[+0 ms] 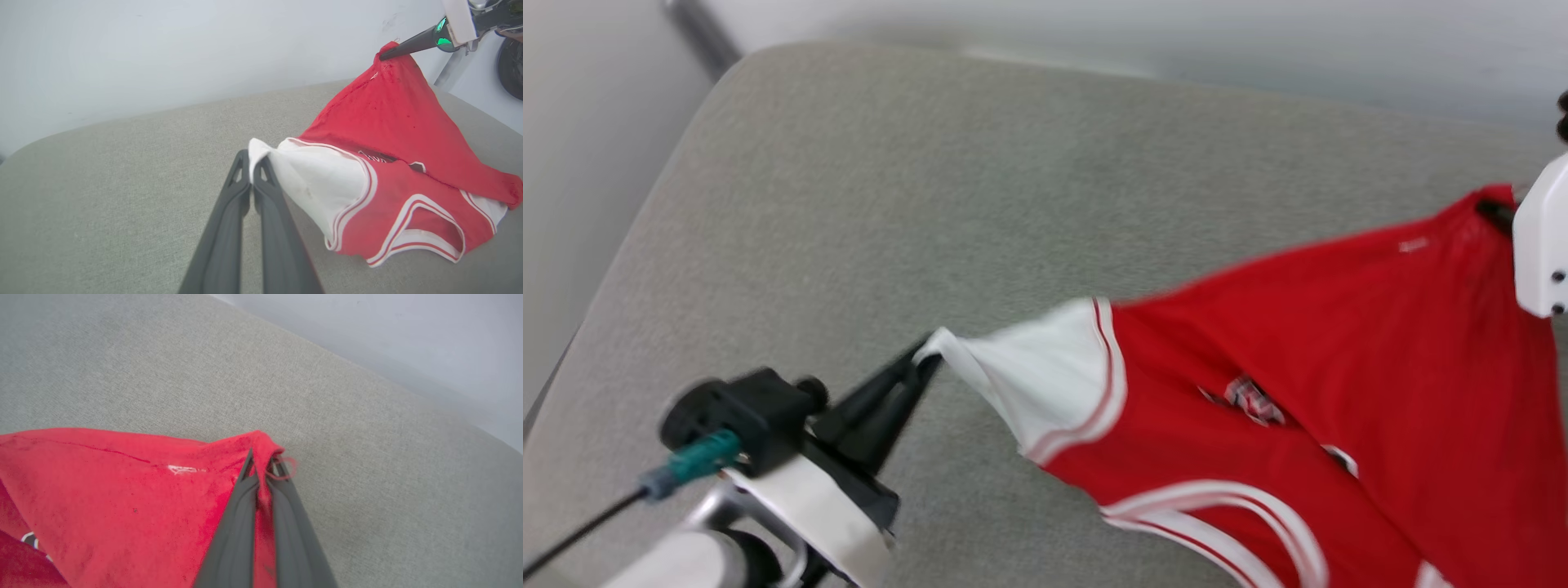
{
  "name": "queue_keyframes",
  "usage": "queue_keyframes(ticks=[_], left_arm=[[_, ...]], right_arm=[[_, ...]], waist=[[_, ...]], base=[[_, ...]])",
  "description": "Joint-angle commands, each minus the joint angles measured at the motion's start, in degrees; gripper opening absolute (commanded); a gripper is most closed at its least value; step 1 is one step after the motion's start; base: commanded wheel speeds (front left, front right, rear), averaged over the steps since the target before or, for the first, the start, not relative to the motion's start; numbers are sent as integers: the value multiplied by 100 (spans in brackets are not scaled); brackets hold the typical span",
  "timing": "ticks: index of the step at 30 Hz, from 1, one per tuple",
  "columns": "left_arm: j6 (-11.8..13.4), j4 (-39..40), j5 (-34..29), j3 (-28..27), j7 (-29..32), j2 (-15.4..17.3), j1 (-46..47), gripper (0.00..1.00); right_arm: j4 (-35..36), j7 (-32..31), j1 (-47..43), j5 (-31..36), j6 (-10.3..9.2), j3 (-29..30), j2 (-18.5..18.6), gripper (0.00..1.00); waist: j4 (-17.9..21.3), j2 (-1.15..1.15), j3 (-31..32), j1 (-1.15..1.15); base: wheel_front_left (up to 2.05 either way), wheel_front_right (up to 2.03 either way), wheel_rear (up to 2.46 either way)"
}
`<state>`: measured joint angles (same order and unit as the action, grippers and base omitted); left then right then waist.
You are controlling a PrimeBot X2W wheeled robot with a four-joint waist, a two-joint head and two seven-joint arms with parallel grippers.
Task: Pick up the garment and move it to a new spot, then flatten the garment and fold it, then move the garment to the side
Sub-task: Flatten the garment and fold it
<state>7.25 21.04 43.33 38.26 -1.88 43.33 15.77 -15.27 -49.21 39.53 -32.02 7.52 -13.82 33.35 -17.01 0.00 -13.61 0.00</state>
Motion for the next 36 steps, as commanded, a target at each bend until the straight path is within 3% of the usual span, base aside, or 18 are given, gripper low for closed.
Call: queue_keyframes(ticks=[1,14,19,26,36], left_arm=[[47,86,5,-133,4,113,125,0],[281,623,282,-1413,122,995,891,0],[388,723,167,-1805,246,1320,1324,0],[356,811,66,-2137,378,1482,2101,0],[25,244,-142,-2137,666,1284,3894,0]], right_arm=[[86,78,137,-92,-6,16,40,0],[1045,455,528,-645,-5,326,161,0],[1442,553,564,-771,-5,616,49,0],[1933,679,623,-779,-5,971,-102,0],[2415,849,1047,-621,-5,1325,-346,0]], waist=[[389,0,364,0],[1406,0,960,0],[1724,0,993,0],[1982,0,941,0],[2192,0,289,0]], base=[[0,0,0],[0,0,0],[0,0,0],[0,0,0],[0,0,0]])
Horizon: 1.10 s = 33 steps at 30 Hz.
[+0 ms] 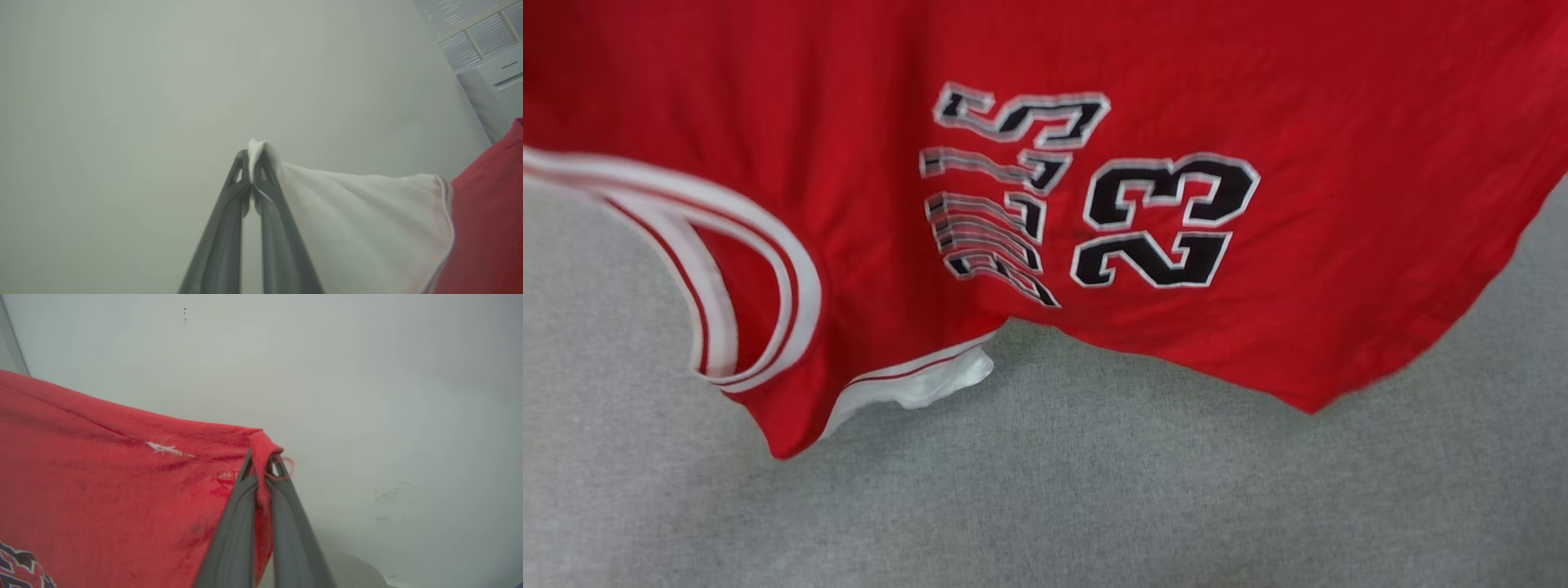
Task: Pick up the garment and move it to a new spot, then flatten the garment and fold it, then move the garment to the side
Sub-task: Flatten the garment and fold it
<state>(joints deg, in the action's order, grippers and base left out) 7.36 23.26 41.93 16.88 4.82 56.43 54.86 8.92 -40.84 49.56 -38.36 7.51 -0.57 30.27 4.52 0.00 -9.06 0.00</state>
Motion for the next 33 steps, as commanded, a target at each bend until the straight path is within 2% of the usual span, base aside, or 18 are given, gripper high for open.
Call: queue_keyframes(ticks=[1,6,11,15,21,27,33], left_arm=[[-47,-82,-32,23,4,-73,192,0],[-383,-772,-164,168,110,-299,1327,0],[-768,-1730,-436,388,79,-639,2574,0],[-933,-2623,-614,468,-112,-1053,3601,0],[-1079,-3919,-921,591,-594,-1583,4851,0],[-1255,-5068,-955,664,-1291,-1959,5321,0],[-1384,-5593,-841,962,-1826,-2377,4563,0]], right_arm=[[0,47,121,53,-4,12,-41,0],[-125,188,682,287,-4,14,-48,0],[-549,519,1433,630,-4,-210,6,0],[-1038,908,2187,1044,-4,-533,116,0],[-2048,1617,3354,1597,-7,-729,-25,0],[-2917,2421,4030,2114,-7,-954,-150,0],[-3556,3152,3693,2261,-6,-1256,-296,0]], waist=[[41,0,-274,0],[32,0,-935,0],[-13,0,-1605,0],[-89,0,-2087,0],[-244,0,-2701,0],[-490,0,-3125,0],[-703,0,-3149,0]], base=[[0,0,0],[0,0,0],[0,0,0],[0,0,0],[0,0,0],[0,0,0],[0,0,0]])
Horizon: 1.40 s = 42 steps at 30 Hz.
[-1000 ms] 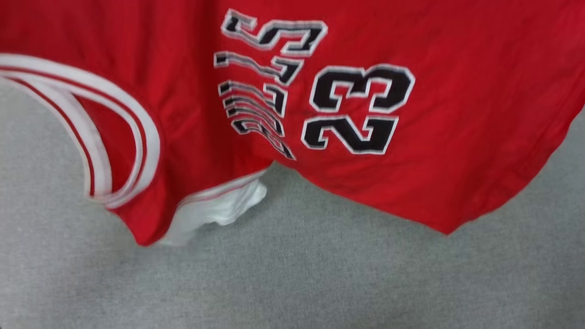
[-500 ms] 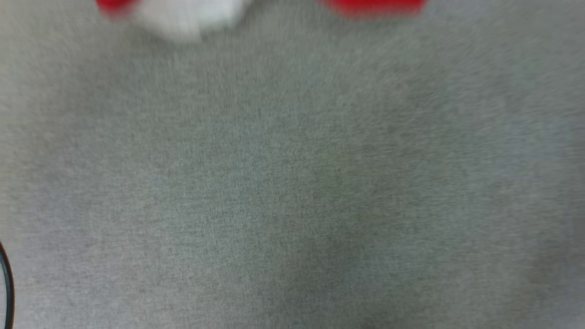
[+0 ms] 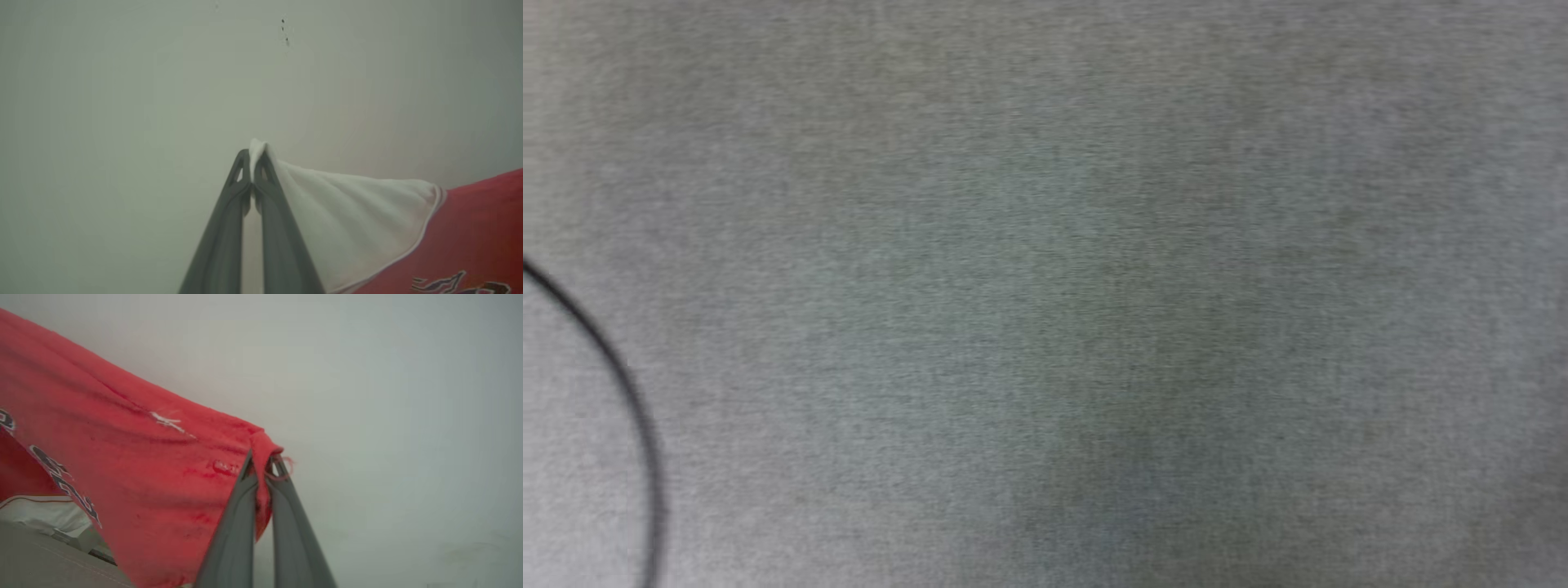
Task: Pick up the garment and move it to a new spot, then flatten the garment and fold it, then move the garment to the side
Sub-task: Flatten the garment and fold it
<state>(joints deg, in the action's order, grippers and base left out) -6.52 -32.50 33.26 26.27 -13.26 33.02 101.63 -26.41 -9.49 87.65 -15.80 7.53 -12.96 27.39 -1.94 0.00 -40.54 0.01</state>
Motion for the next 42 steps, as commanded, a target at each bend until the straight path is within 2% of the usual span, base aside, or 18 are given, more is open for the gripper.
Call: queue_keyframes(ticks=[1,8,12,16,21,27,33,42], left_arm=[[-15,-30,42,74,-72,-106,-312,0],[-71,187,172,356,-199,-587,-2242,0],[-38,659,124,181,-204,-713,-3598,0],[-6,1057,-1,247,-206,-618,-4909,0],[60,1413,91,512,-63,-362,-6424,0],[335,2216,362,707,563,161,-7891,0],[600,3247,718,809,1181,720,-9063,0],[946,4465,1299,1018,1878,1286,-10400,0]], right_arm=[[-103,136,-224,34,-8,-84,-3,0],[-542,817,-1448,-56,-7,-560,-25,0],[-643,1099,-2323,-172,-7,-1013,122,0],[-668,1276,-3137,-468,-8,-1476,298,0],[-653,1348,-4106,-928,-7,-1865,493,0],[-538,1339,-4990,-1418,-7,-2079,717,0],[-349,1225,-5824,-1923,-8,-2062,922,0],[451,900,-7182,-2606,-7,-1829,1362,0]], waist=[[-91,0,28,-1],[-282,0,575,-1],[-353,0,1036,-1],[-406,0,1556,-1],[-472,0,2137,-1],[-487,0,2688,-1],[-456,0,3131,-1],[-309,0,3617,-1]], base=[[0,0,0],[0,0,0],[0,0,0],[0,0,0],[0,0,0],[0,0,0],[0,0,0],[0,0,0]])
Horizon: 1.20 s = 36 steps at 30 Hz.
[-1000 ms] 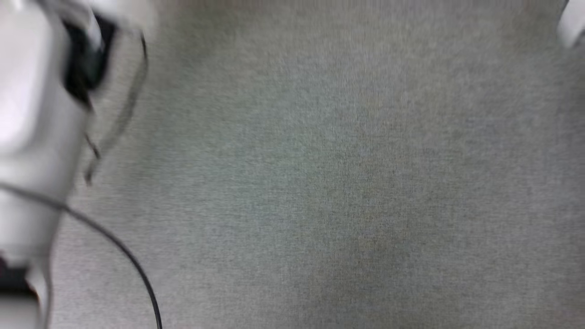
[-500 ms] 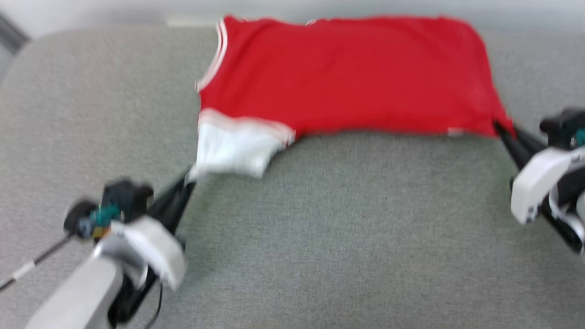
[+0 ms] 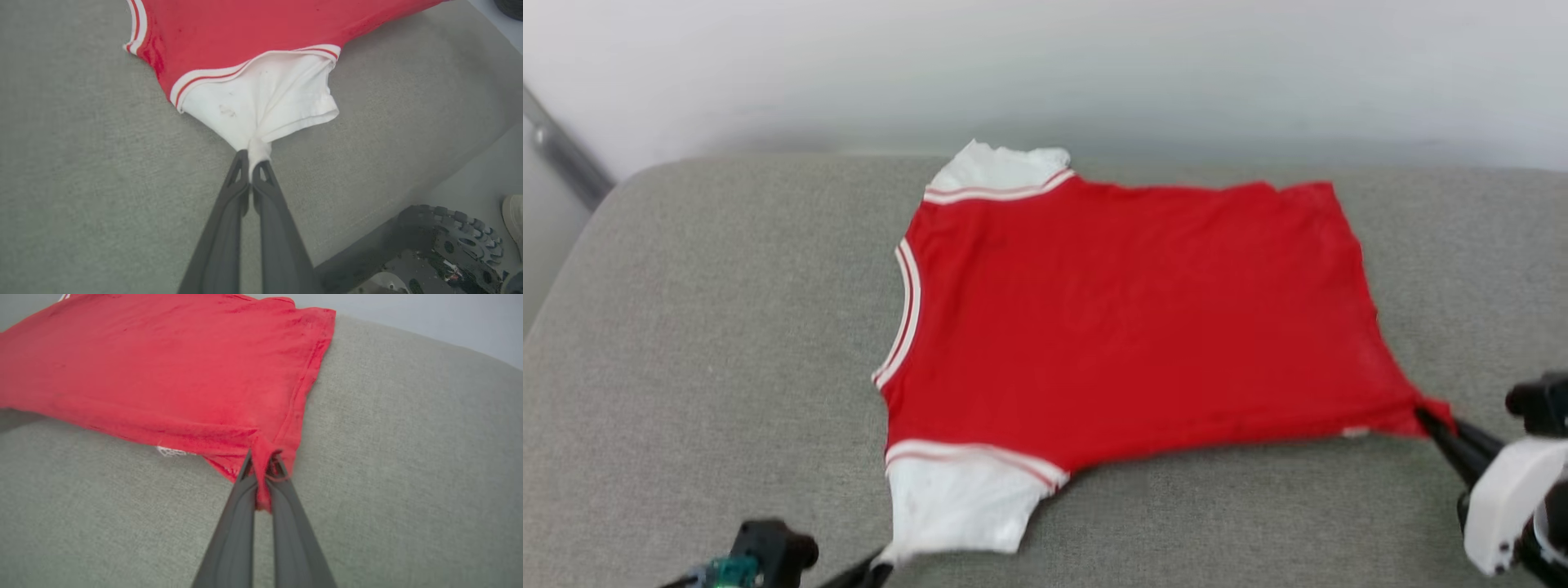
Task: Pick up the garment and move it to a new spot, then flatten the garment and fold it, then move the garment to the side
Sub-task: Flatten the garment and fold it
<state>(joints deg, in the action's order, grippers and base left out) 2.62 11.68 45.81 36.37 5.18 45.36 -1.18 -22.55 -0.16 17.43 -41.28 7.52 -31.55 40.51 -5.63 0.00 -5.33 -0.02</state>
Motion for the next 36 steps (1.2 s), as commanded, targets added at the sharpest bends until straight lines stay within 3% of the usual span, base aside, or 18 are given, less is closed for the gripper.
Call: queue_keyframes(ticks=[1,12,21,29,36], left_arm=[[68,153,97,32,85,100,-243,0],[256,725,561,189,361,465,-1144,0],[285,982,319,-283,-105,430,-572,0],[18,813,185,-634,-198,390,398,0],[-320,194,102,-585,-38,136,1309,0]], right_arm=[[185,-117,-335,-130,-7,64,104,0],[1244,-954,-1852,-561,-6,694,354,0],[2053,-1391,-2099,-434,-5,1450,198,0],[2457,-2074,-1625,-135,-5,1877,67,0],[2270,-2627,-876,205,-5,1856,-125,0]], waist=[[78,0,129,2],[241,0,158,2],[309,0,16,2],[309,0,-549,2],[312,0,-1092,2]], base=[[0,0,0],[0,0,0],[0,0,0],[0,0,0],[0,0,0]])
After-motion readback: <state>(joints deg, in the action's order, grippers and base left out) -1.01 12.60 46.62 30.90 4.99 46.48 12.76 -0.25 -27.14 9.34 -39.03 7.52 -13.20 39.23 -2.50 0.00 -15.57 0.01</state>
